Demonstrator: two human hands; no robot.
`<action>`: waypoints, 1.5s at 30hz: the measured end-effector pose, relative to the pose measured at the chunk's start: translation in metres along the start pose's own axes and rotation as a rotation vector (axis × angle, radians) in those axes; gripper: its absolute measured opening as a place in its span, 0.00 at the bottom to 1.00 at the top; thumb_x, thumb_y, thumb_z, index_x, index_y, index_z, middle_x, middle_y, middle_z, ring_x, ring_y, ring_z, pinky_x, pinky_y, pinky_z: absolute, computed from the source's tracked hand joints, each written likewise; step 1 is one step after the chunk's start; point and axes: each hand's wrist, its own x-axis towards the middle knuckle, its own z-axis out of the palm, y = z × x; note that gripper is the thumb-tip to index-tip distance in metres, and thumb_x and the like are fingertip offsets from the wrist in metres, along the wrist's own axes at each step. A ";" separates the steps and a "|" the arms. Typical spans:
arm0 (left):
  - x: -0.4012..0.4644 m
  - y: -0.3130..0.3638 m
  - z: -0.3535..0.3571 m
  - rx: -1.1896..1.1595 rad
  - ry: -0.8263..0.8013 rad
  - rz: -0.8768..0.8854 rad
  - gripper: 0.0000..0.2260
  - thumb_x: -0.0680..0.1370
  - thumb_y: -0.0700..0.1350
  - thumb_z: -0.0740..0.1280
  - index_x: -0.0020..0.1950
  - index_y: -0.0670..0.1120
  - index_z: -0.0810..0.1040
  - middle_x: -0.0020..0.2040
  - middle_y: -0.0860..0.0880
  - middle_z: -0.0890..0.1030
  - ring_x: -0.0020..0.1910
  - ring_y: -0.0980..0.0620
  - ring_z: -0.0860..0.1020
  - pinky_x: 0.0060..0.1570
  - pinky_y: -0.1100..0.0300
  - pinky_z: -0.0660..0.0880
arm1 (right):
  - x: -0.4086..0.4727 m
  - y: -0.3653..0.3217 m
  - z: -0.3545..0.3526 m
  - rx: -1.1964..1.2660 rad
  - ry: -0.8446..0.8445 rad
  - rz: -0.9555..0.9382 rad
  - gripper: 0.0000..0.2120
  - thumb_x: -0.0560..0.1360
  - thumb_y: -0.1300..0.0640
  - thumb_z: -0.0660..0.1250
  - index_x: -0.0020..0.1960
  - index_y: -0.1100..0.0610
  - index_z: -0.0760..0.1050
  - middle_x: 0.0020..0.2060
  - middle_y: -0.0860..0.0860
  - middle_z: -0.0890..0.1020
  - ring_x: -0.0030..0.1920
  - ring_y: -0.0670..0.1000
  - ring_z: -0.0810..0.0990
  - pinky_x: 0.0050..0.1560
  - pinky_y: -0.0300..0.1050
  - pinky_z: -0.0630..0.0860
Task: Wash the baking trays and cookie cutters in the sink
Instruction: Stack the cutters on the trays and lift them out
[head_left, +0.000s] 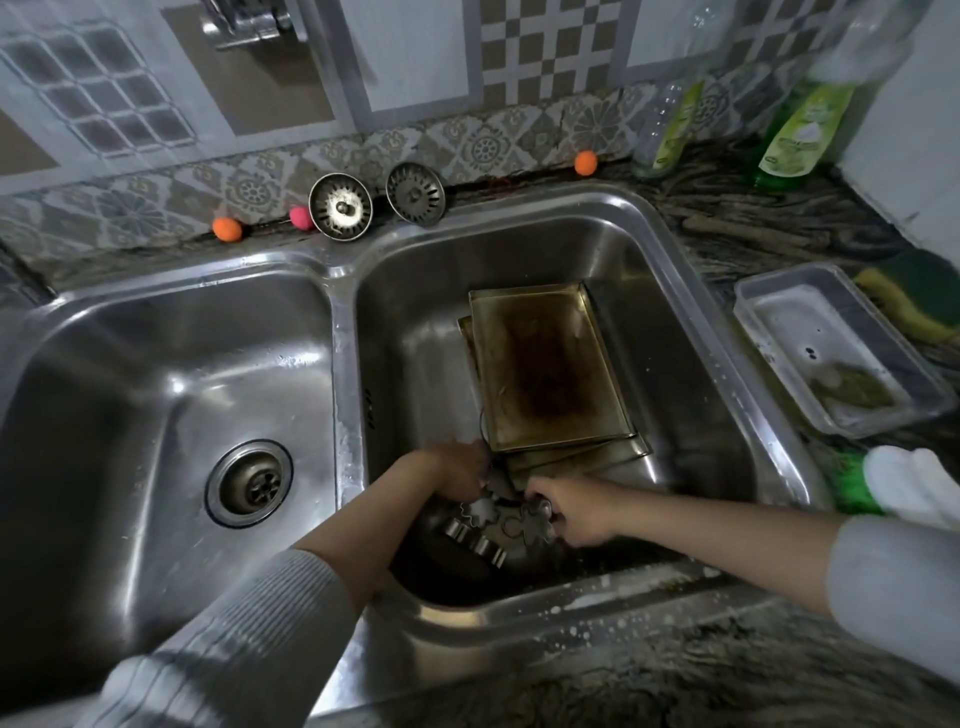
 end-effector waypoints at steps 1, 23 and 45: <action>0.000 -0.001 -0.001 0.008 -0.006 0.017 0.28 0.79 0.42 0.62 0.77 0.43 0.55 0.72 0.41 0.67 0.67 0.42 0.69 0.62 0.52 0.70 | 0.002 0.000 0.000 -0.005 0.013 -0.005 0.24 0.75 0.60 0.66 0.70 0.50 0.65 0.53 0.51 0.78 0.50 0.51 0.78 0.45 0.44 0.77; -0.005 -0.019 0.021 0.078 -0.126 0.146 0.25 0.74 0.46 0.71 0.70 0.51 0.70 0.68 0.49 0.72 0.64 0.47 0.72 0.57 0.58 0.70 | 0.018 -0.003 0.007 -0.006 -0.001 -0.034 0.20 0.68 0.59 0.75 0.58 0.55 0.74 0.46 0.48 0.74 0.46 0.49 0.75 0.41 0.40 0.72; 0.003 -0.018 0.034 0.275 -0.093 0.178 0.23 0.74 0.49 0.72 0.68 0.51 0.74 0.67 0.45 0.71 0.62 0.45 0.73 0.58 0.56 0.70 | 0.017 0.003 0.000 -0.106 0.004 -0.050 0.20 0.64 0.62 0.78 0.51 0.57 0.72 0.48 0.51 0.76 0.47 0.52 0.76 0.42 0.44 0.75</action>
